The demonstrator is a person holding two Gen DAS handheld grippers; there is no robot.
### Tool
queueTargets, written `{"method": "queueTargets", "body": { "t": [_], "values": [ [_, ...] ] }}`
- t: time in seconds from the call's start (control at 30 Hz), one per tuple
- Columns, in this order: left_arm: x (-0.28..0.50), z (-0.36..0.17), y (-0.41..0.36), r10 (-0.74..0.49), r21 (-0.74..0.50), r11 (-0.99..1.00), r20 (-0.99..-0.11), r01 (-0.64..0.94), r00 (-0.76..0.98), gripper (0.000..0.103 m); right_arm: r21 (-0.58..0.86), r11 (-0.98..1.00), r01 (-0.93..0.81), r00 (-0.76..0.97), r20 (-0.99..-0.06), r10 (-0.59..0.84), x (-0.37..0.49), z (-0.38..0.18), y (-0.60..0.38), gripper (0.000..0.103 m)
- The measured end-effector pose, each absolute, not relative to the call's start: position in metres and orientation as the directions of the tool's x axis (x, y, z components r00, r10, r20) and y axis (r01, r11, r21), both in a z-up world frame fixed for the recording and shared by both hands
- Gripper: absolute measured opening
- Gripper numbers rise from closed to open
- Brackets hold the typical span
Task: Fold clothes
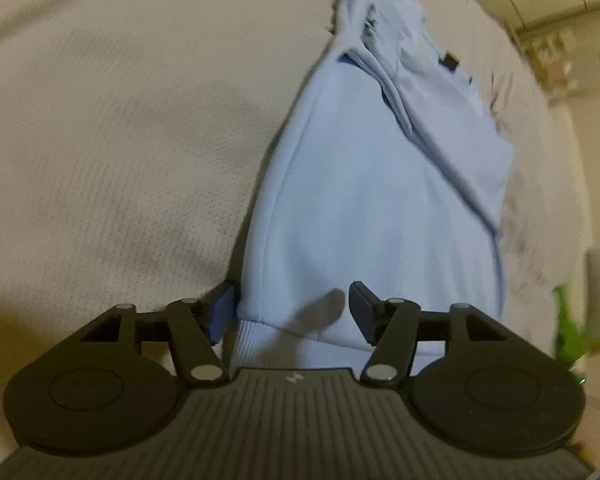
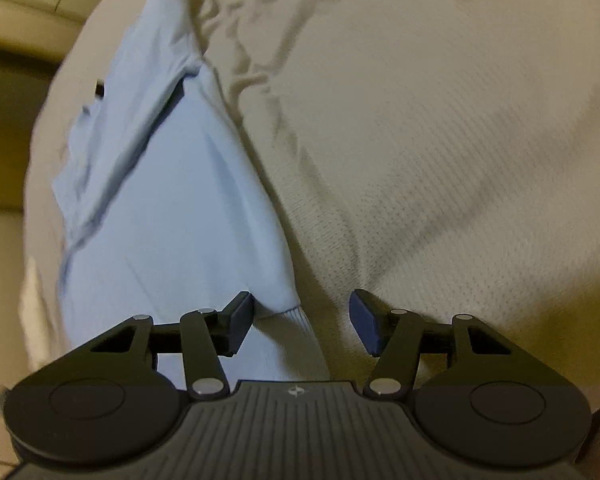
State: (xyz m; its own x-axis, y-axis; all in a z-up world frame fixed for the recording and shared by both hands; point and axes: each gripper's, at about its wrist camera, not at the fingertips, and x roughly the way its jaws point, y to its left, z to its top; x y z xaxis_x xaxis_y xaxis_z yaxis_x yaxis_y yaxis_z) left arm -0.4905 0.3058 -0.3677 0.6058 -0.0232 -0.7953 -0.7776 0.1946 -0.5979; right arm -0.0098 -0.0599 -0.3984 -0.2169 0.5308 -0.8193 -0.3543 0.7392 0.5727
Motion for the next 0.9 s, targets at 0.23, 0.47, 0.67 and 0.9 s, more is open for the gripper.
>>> {"method": "queueTargets", "body": {
  "t": [0.23,0.47,0.67,0.9],
  "values": [
    [-0.496,-0.375,0.310,-0.042,-0.649,0.235,-0.751,-0.724,0.659,0.035,0.642,0.692,-0.331,-0.266,-0.767,0.584,-0.012,-0.404,-0.060,0.057],
    [-0.490,-0.390,0.319,-0.053,-0.652,0.254,-0.747,-0.714,0.663,0.035,0.658,0.668,-0.347,-0.258,-0.752,0.607,-0.004,-0.412,-0.053,0.041],
    [-0.463,-0.384,0.314,-0.073,-0.644,0.311,-0.749,-0.698,0.659,0.057,0.671,0.671,-0.315,-0.261,-0.741,0.618,-0.004,-0.420,-0.049,0.042],
    [-0.468,-0.366,0.302,-0.018,-0.579,0.408,-0.778,-0.705,0.628,0.006,0.584,0.658,-0.475,-0.238,-0.805,0.543,-0.017,-0.392,-0.034,0.013]
  ]
}}
